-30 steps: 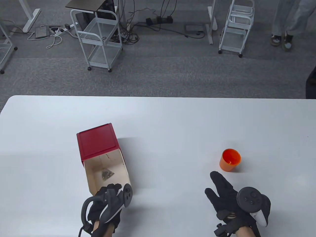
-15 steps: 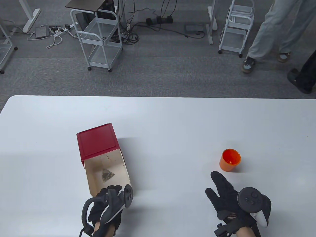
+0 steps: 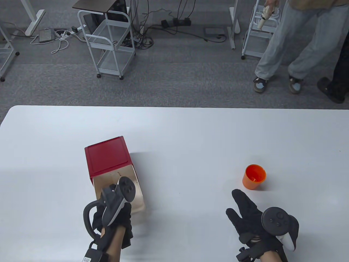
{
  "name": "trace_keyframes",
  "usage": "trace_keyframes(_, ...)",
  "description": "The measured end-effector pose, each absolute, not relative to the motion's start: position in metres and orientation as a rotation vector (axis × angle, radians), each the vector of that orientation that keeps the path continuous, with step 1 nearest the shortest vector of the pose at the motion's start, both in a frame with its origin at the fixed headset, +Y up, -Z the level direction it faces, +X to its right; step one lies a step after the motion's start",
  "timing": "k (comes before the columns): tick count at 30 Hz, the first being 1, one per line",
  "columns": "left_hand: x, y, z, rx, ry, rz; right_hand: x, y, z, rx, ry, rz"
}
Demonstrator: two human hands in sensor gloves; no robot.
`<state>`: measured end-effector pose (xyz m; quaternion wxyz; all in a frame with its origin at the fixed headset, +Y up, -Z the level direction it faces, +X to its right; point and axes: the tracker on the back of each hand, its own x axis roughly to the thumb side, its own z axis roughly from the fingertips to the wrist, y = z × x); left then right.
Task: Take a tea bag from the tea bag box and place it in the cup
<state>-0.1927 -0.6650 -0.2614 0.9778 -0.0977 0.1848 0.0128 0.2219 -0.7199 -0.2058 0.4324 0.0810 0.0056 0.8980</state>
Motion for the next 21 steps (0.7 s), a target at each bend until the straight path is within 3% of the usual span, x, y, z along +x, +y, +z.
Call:
trace_keyframes(8, -0.187, -0.691, -0.296, -0.302, 0.528, -0.041, 0.22, -0.721, -0.206, 0.206, 0.022, 2.239)
trace_keyframes(21, -0.188, -0.737, -0.313, -0.457, 0.578, -0.13, 0.215, -0.721, -0.208, 0.225, 0.039, 2.244)
